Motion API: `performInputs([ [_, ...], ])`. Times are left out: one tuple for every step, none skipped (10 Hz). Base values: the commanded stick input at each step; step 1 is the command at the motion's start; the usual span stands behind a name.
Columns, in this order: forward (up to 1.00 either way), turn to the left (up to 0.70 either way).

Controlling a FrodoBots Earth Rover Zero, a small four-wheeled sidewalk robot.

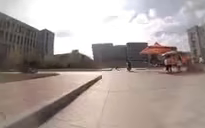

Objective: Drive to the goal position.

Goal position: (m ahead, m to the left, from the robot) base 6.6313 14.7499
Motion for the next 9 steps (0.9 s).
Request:
performInputs([
  [1.0, -0.09],
  [1.0, 0.02],
  [1.0, 0.02],
  [1.0, 0.02],
  [1.0, 0.02],
  [1.0, 0.02],
  [1.0, 0.02],
  [1.0, 0.02],
  [1.0, 0.0],
])
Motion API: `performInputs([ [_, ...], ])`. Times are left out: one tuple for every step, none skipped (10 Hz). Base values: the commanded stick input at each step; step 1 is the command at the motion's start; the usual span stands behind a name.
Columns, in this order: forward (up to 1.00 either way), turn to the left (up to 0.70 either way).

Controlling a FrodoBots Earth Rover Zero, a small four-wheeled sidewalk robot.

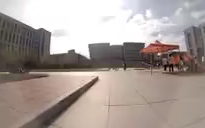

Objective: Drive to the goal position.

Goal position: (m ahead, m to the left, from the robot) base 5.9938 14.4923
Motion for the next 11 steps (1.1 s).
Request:
performInputs([
  [1.0, -0.01],
  [1.0, -0.01],
  [1.0, 0.0],
  [1.0, 0.0],
  [1.0, 0.0],
  [1.0, 0.0],
  [1.0, 0.0],
  [1.0, 0.0],
  [1.0, 0.0],
  [1.0, 0.0],
  [1.0, -0.05],
])
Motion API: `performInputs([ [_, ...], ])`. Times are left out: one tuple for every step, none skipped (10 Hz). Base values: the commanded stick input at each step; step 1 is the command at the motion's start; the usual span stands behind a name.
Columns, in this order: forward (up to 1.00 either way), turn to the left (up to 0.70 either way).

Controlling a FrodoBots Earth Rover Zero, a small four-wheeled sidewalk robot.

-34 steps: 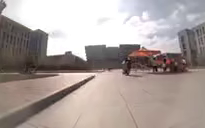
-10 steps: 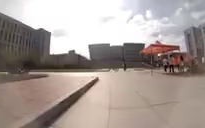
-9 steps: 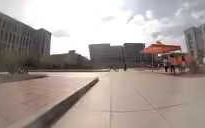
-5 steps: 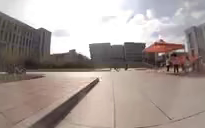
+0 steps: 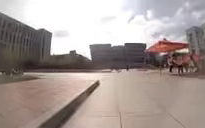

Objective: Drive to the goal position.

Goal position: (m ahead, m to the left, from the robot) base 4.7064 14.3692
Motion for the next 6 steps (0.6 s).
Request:
performInputs([
  [1.0, -0.2],
  [1.0, -0.38],
  [1.0, -0.38],
  [1.0, -0.22],
  [1.0, 0.02],
  [1.0, 0.02],
])
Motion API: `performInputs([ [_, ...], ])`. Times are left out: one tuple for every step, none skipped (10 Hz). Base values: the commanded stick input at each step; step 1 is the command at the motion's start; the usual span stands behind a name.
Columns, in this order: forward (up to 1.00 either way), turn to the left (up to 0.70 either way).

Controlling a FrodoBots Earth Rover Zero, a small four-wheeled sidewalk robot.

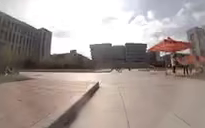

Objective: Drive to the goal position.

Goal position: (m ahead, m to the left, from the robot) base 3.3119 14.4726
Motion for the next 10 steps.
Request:
performInputs([
  [1.0, 0.02],
  [1.0, 0.02],
  [1.0, 0.01],
  [1.0, -0.1],
  [0.99, -0.35],
  [0.95, -0.35],
  [0.91, 0.02],
  [0.99, 0.02],
  [1.0, 0.02],
  [1.0, 0.02],
])
